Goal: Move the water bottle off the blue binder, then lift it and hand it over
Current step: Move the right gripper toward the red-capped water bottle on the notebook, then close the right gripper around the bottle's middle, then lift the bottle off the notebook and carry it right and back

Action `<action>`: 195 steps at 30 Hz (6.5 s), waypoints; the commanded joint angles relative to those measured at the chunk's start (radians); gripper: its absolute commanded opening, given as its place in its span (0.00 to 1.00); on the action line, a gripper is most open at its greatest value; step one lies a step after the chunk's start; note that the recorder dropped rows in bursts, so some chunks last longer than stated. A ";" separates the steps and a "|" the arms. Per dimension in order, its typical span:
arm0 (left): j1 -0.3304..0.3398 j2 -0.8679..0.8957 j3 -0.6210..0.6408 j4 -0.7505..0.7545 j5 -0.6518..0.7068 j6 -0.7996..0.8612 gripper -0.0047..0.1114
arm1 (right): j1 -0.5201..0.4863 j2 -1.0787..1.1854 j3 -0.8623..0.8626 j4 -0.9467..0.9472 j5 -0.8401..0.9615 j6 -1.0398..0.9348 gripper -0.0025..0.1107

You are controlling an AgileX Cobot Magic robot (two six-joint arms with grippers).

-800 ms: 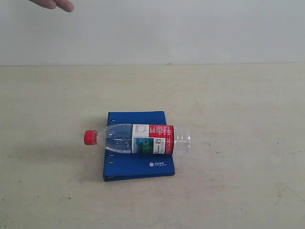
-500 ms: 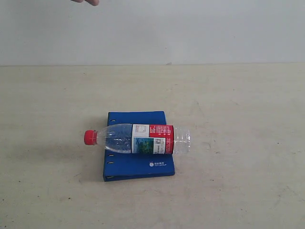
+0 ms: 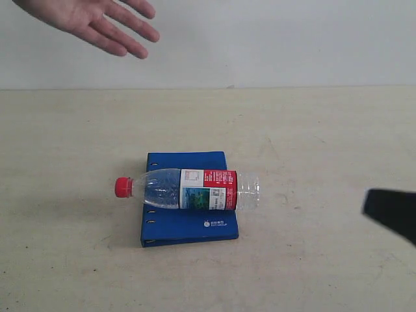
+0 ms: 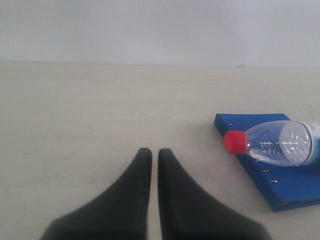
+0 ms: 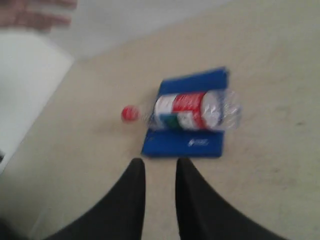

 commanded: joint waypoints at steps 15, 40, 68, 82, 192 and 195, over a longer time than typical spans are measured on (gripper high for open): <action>-0.001 -0.003 -0.001 -0.008 -0.016 -0.008 0.08 | 0.645 1.074 -0.641 0.167 -0.405 -0.990 0.49; -0.001 -0.003 -0.001 -0.008 -0.016 -0.008 0.08 | 0.906 1.628 -0.997 0.079 -0.790 -1.161 0.49; -0.001 -0.003 -0.001 -0.008 -0.016 -0.008 0.08 | 0.897 1.720 -1.054 0.339 -1.388 -1.317 0.07; -0.001 -0.003 -0.001 -0.008 -0.016 -0.008 0.08 | 0.767 1.360 -1.045 0.602 -1.213 -1.464 0.02; -0.001 -0.003 -0.001 -0.008 -0.016 -0.008 0.08 | 0.340 2.032 -1.818 -1.103 -0.078 0.576 0.02; -0.001 -0.003 -0.001 -0.008 -0.016 -0.008 0.08 | 0.298 2.010 -1.815 -0.952 -0.100 0.455 0.02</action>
